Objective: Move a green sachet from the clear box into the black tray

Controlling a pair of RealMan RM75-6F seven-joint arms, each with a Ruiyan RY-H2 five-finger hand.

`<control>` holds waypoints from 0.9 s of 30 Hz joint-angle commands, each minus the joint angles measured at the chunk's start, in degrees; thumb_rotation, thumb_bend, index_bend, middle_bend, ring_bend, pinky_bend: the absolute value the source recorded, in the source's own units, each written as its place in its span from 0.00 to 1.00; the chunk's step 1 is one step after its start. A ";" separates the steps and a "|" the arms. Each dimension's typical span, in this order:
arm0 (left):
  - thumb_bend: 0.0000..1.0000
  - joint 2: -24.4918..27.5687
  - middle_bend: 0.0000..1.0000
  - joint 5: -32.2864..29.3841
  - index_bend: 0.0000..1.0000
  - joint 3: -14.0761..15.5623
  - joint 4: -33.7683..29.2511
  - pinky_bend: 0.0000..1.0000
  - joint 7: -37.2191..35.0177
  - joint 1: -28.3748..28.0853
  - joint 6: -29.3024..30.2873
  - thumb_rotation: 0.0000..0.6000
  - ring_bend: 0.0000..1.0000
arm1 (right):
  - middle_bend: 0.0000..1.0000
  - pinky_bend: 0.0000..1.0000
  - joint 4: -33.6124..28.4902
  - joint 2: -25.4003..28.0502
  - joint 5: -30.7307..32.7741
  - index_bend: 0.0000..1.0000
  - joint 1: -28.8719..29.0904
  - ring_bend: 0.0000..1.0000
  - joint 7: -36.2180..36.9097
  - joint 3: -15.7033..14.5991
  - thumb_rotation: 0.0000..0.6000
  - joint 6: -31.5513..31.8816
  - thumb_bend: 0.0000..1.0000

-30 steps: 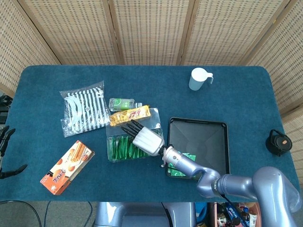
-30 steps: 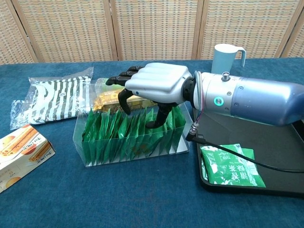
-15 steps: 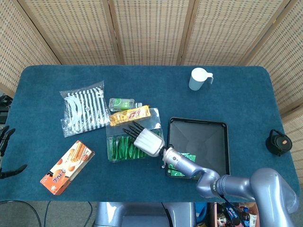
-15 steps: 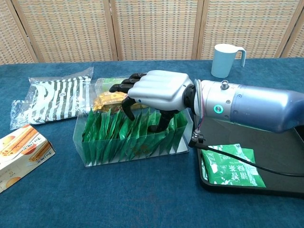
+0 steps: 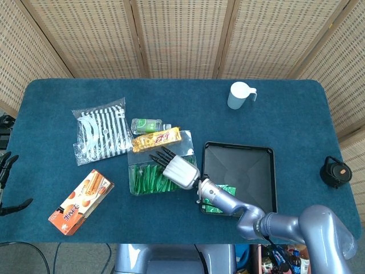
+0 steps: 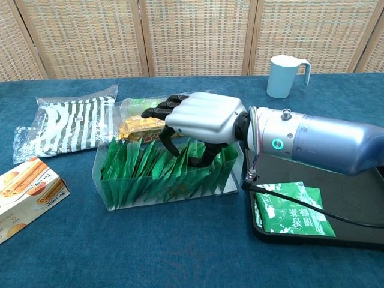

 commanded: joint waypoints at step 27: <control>0.09 0.15 0.00 0.48 0.00 0.17 -0.06 0.00 -0.50 0.03 0.22 1.00 0.00 | 0.08 0.11 -6.13 5.79 -4.37 0.62 -2.52 0.01 1.37 3.08 1.00 8.65 0.58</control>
